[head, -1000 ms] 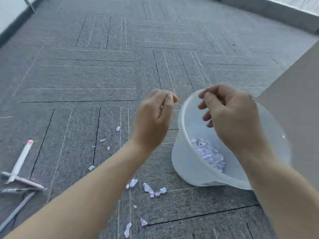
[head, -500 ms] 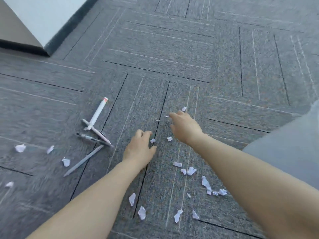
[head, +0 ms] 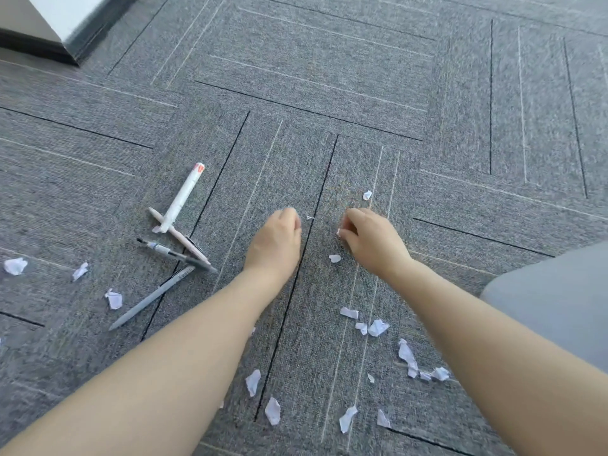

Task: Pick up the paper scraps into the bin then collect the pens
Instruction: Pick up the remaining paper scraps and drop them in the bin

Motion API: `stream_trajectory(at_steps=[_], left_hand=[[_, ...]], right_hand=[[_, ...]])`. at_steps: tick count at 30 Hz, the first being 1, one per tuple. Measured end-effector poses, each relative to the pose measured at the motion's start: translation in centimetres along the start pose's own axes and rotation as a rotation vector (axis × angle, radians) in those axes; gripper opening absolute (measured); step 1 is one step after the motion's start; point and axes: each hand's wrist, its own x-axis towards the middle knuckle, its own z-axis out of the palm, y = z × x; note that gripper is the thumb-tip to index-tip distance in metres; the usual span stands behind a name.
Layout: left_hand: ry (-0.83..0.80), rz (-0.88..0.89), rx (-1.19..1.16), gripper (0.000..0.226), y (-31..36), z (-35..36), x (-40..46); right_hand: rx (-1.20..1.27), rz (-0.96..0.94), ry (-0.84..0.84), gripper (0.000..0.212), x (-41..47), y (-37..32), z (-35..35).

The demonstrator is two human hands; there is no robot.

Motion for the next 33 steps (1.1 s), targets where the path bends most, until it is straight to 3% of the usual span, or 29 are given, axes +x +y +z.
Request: stream_trajectory(at_steps=[3, 6, 11, 16, 19, 22, 24, 26, 33], left_hand=[[-0.030, -0.013, -0.003, 0.019, 1.1, 0.3, 2.1], [-0.071, -0.052, 0.059, 0.017, 1.7, 0.8, 3.2], [-0.110, -0.086, 0.124, 0.013, 2.3, 0.7, 3.9], [-0.181, 0.041, 0.013, 0.012, 2.9, 1.1, 2.2], [-0.191, 0.120, -0.075, 0.014, 3.0, 2.0, 0.3], [-0.190, 0.145, -0.095, 0.010, 2.8, 2.6, -0.7], [-0.216, 0.198, -0.079, 0.020, 2.8, 2.7, -1.1], [-0.245, 0.255, -0.010, 0.031, 2.9, 2.9, -1.2], [-0.197, 0.278, 0.090, 0.009, 3.6, 3.0, -1.0]], right_hand=[[0.020, -0.031, -0.026, 0.021, -0.4, 0.0, 0.1], [-0.019, -0.022, -0.024, 0.011, 0.1, -0.4, 0.1], [-0.064, -0.029, -0.074, 0.012, 0.2, -0.3, 0.1], [0.157, 0.199, 0.188, 0.010, 0.8, 1.9, -0.8], [0.196, 0.279, 0.238, 0.005, 2.5, 3.0, -1.8], [0.190, 0.295, 0.211, 0.023, 3.9, 2.8, -2.1], [0.159, 0.279, 0.180, 0.030, 4.4, 2.7, -2.1], [0.110, 0.258, 0.169, 0.026, 4.7, 2.7, -2.1], [-0.097, 0.127, 0.060, 0.010, 4.6, 2.4, -2.7]])
